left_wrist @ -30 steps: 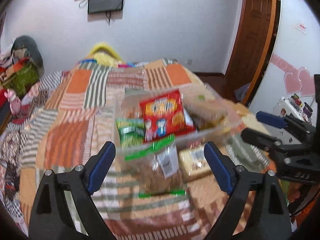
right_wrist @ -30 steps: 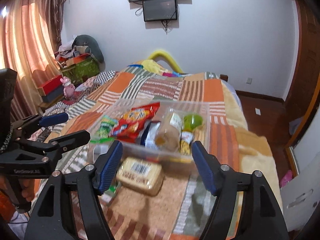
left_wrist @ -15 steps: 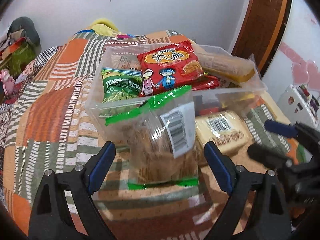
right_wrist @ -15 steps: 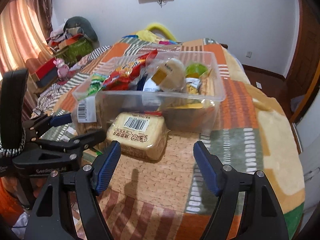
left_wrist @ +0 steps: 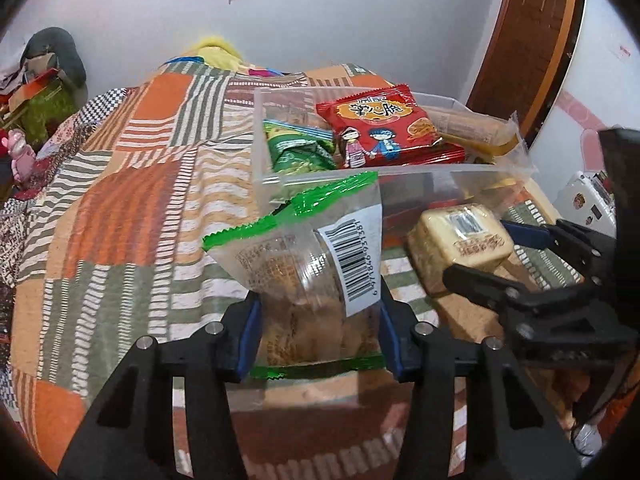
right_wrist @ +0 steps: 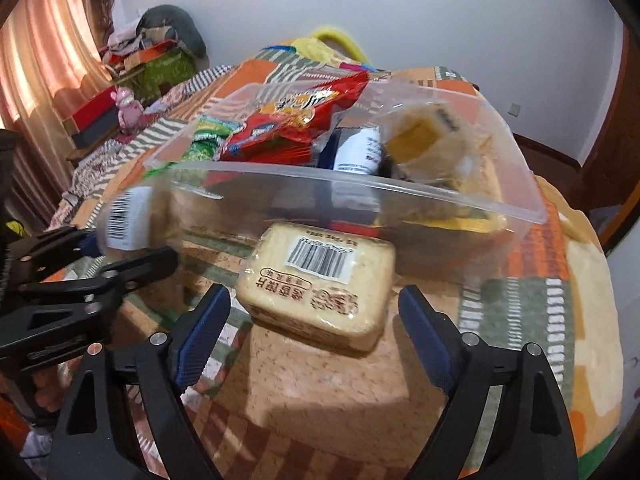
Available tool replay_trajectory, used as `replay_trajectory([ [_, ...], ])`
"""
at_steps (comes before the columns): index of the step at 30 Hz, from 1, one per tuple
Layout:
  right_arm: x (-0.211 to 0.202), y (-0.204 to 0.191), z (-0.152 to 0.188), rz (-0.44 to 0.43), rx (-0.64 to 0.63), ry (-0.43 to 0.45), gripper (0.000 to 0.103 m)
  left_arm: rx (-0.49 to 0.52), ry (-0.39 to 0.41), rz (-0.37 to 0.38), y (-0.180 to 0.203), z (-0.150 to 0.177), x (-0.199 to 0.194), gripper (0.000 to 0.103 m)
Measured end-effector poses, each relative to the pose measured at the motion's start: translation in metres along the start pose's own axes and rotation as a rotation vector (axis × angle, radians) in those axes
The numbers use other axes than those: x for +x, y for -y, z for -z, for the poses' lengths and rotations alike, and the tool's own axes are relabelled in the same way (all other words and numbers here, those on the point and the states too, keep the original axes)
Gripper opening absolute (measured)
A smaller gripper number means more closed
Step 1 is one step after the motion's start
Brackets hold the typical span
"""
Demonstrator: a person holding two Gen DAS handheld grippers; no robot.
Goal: Organize snacks
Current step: 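Grasp clear cookie bag with left tool while right tool grasps bread slice pack, then lower cookie bag into box with left tool while right tool lowers bread pack in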
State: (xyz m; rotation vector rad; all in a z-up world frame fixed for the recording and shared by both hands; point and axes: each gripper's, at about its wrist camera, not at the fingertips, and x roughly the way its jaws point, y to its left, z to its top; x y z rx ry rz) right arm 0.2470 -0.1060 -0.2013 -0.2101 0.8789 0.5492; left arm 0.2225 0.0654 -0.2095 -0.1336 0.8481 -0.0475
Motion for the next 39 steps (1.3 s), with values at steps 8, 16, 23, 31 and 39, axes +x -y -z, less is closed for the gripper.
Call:
replay_trajectory([
  [8, 0.014, 0.007, 0.002, 0.010, 0.037, -0.054, 0.082, 0.022, 0.010, 0.013, 0.008, 0.009, -0.011, 0.049],
  [16, -0.020, 0.014, 0.016, -0.017, 0.049, -0.003, 0.080, 0.018, 0.063, 0.025, 0.013, -0.005, -0.035, 0.049],
  [23, -0.070, 0.019, 0.019, -0.001, 0.017, 0.100, 0.080, 0.020, 0.138, 0.035, 0.019, -0.027, -0.062, 0.049],
  [31, -0.109, 0.047, -0.007, 0.071, 0.035, 0.245, 0.080, 0.012, 0.182, 0.029, 0.017, -0.068, -0.061, 0.050],
  [39, -0.079, 0.067, -0.046, 0.188, 0.033, 0.264, 0.080, 0.021, 0.150, 0.026, 0.016, -0.100, -0.021, 0.050],
])
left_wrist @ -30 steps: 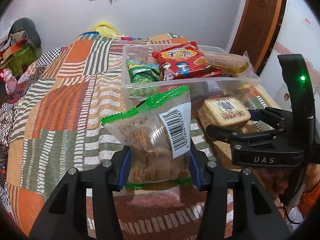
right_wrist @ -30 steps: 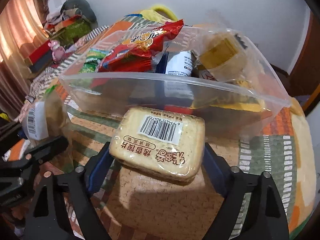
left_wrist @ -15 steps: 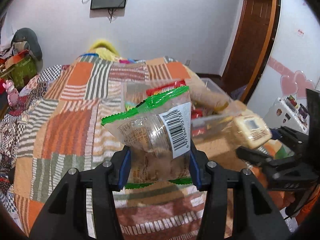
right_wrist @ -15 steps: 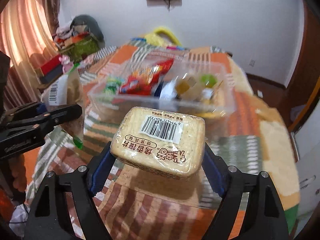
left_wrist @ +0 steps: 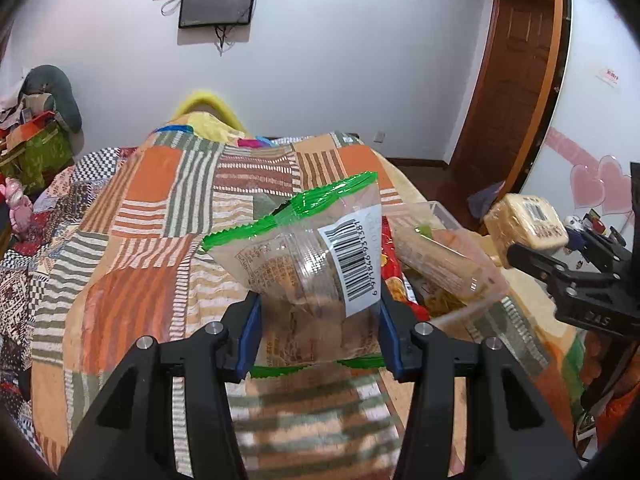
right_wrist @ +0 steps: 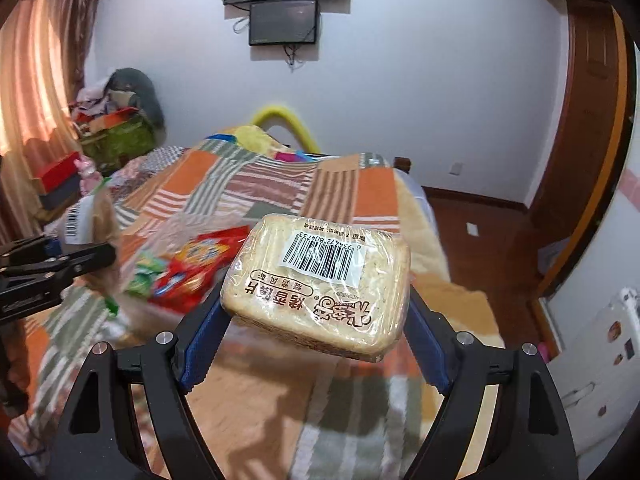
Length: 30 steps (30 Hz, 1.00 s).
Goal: Organize snacks
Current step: 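Lower cookie bag into box with left tool while right tool lowers bread pack in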
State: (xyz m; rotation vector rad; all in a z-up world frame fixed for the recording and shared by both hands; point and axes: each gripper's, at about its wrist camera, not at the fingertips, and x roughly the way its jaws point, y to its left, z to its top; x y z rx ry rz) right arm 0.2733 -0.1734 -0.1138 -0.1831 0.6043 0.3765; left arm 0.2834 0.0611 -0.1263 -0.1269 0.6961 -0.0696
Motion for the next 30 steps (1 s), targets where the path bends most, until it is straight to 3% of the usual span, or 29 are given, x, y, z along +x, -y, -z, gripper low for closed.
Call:
replay_trajectory([
  [5, 0.036, -0.001, -0.007, 0.021, 0.013, -0.047, 0.080, 0.010, -0.064, -0.015, -0.006, -0.006, 0.037, 0.050],
  [8, 0.052, -0.003, -0.007, 0.020, 0.022, -0.074, 0.080, -0.034, -0.102, 0.020, -0.014, -0.010, 0.055, 0.050],
  [13, 0.060, -0.010, -0.006, -0.004, 0.029, -0.087, 0.080, -0.015, -0.105, -0.011, -0.011, -0.015, 0.073, 0.051],
  [15, 0.059, -0.010, -0.008, -0.008, 0.037, -0.093, 0.080, 0.004, -0.111, -0.038, -0.007, -0.014, 0.078, 0.055],
  [18, 0.058, -0.006, -0.007, -0.021, 0.043, -0.102, 0.082, 0.021, -0.129, -0.031, -0.007, -0.010, 0.083, 0.071],
  [22, 0.056, -0.007, -0.006, -0.008, 0.006, -0.104, 0.086, 0.014, -0.106, -0.021, -0.009, -0.004, 0.073, 0.085],
  [30, 0.020, -0.014, 0.002, -0.031, -0.046, -0.060, 0.089, 0.074, -0.005, -0.064, 0.002, -0.002, 0.020, 0.088],
])
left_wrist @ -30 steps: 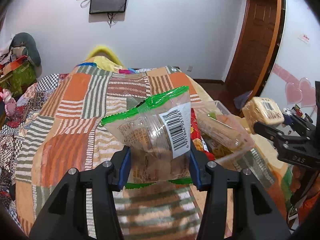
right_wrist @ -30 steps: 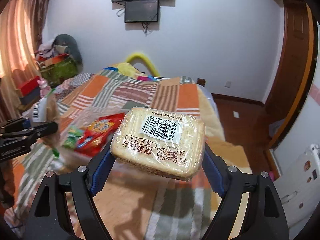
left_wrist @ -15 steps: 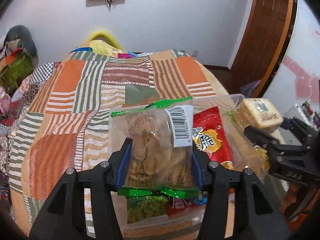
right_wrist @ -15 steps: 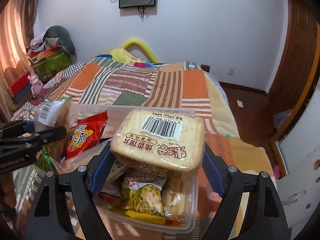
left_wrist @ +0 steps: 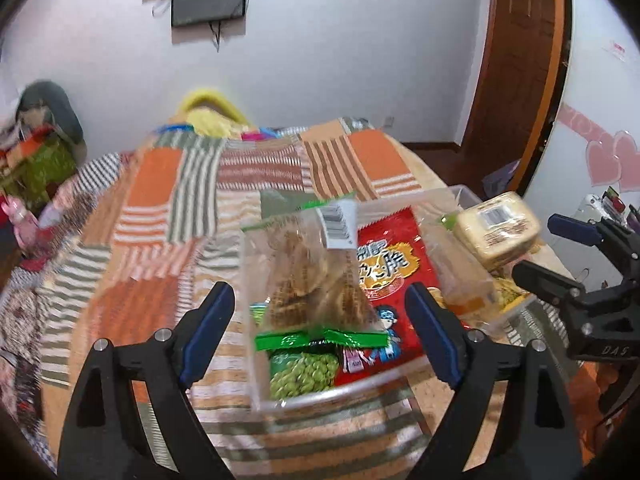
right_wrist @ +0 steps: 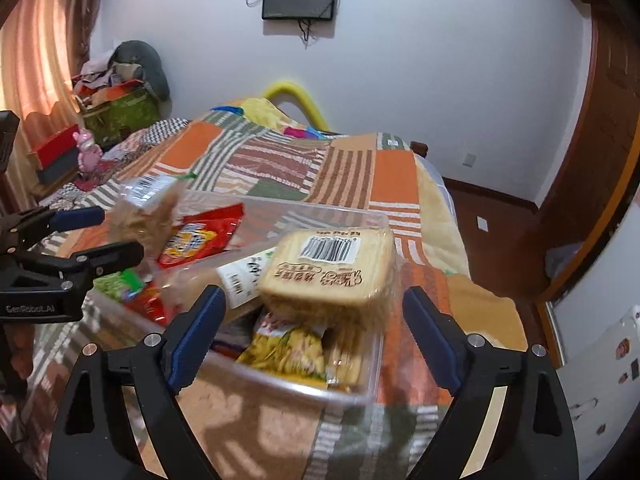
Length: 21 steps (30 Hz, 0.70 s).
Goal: Organize snacks
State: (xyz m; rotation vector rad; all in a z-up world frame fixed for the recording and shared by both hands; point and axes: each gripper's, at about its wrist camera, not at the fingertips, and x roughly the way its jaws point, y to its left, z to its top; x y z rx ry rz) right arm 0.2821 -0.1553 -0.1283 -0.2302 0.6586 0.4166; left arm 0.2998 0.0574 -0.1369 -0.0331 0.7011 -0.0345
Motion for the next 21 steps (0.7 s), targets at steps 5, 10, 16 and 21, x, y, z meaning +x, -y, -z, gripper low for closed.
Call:
replay_trajectory([
  [5, -0.037, 0.002, -0.006, -0.020, 0.030, 0.073, 0.089, 0.005, 0.102, 0.030, 0.011, -0.008, -0.054, 0.088],
  [10, -0.088, 0.000, -0.018, -0.036, 0.040, 0.183, 0.089, -0.003, 0.218, 0.048, 0.024, -0.020, -0.116, 0.088],
  [16, -0.155, -0.001, -0.021, -0.058, 0.078, 0.323, 0.089, 0.000, 0.357, 0.037, 0.042, -0.025, -0.196, 0.088],
  [21, -0.196, -0.003, -0.017, -0.086, 0.102, 0.406, 0.090, 0.024, 0.446, -0.005, 0.057, -0.016, -0.244, 0.091],
])
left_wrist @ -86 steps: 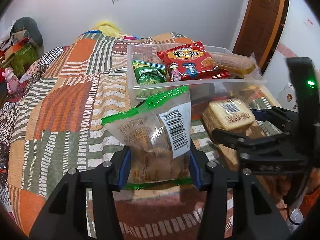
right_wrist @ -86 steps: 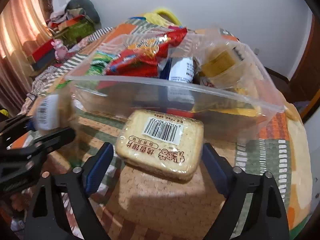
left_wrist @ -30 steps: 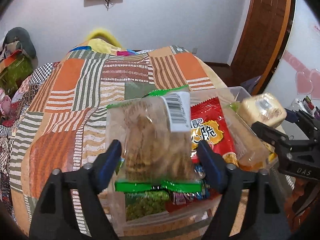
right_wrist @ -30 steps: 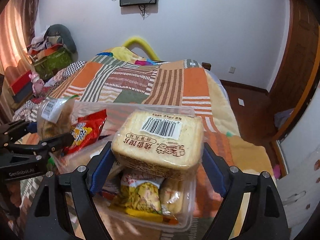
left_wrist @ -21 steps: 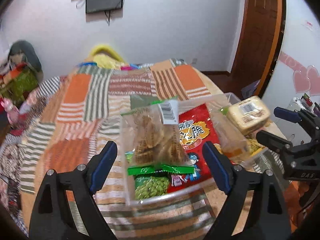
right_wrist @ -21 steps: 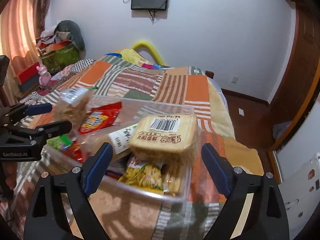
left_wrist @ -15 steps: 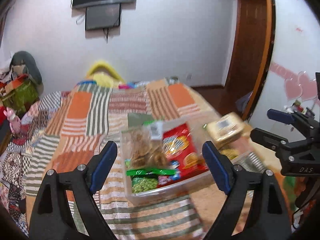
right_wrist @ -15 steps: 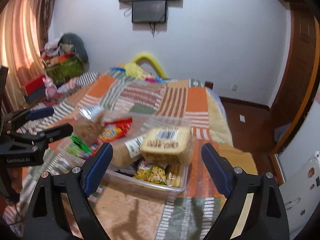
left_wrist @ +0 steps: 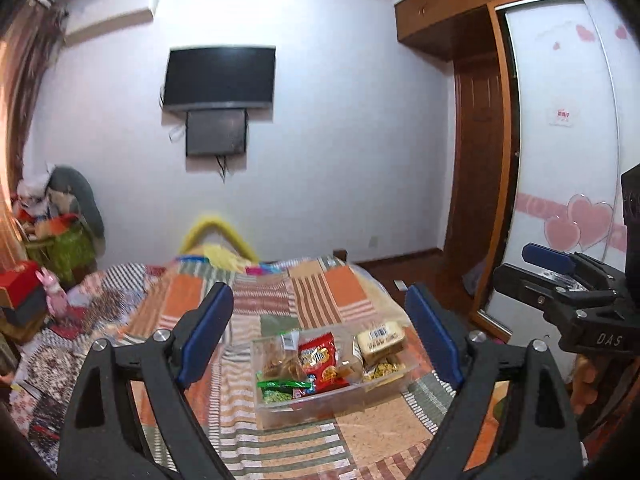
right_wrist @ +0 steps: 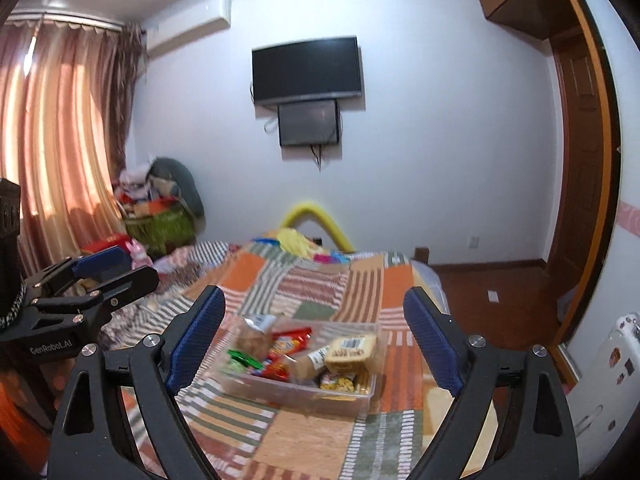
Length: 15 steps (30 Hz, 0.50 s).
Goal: Organize snacks
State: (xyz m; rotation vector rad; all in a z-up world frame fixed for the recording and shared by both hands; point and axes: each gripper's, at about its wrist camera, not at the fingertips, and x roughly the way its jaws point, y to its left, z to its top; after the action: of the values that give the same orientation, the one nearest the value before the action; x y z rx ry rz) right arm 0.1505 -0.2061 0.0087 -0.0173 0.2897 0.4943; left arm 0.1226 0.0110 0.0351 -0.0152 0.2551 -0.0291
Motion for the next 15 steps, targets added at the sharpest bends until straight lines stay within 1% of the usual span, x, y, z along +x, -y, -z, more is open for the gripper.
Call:
replay_trajectory([
  [3, -0.012, -0.006, 0.000, 0.008, -0.007, 0.022, 0.091, 0.000, 0.028, -0.005, 0.005, -0.001, -0.018, 0.095],
  [5, -0.016, -0.009, 0.002, 0.002, -0.005, 0.023, 0.092, -0.006, 0.032, -0.002, 0.008, 0.001, -0.026, 0.100],
  [6, -0.018, -0.011, 0.004, -0.002, -0.002, 0.024, 0.093, -0.009, 0.031, -0.001, 0.008, 0.003, -0.029, 0.101],
  [7, -0.020, -0.013, 0.005, -0.002, -0.001, 0.026, 0.096, -0.011, 0.030, -0.001, 0.009, 0.004, -0.031, 0.102],
  [8, -0.022, -0.015, 0.006, 0.001, 0.000, 0.031, 0.102, -0.011, 0.029, -0.002, 0.010, 0.005, -0.033, 0.102],
  [9, -0.023, -0.016, 0.007, 0.007, 0.002, 0.039, 0.103, -0.012, 0.031, -0.006, 0.011, 0.007, -0.035, 0.102],
  [15, -0.032, -0.025, 0.012, 0.029, -0.017, 0.052, 0.103, -0.028, 0.036, -0.002, 0.008, 0.011, -0.041, 0.103],
])
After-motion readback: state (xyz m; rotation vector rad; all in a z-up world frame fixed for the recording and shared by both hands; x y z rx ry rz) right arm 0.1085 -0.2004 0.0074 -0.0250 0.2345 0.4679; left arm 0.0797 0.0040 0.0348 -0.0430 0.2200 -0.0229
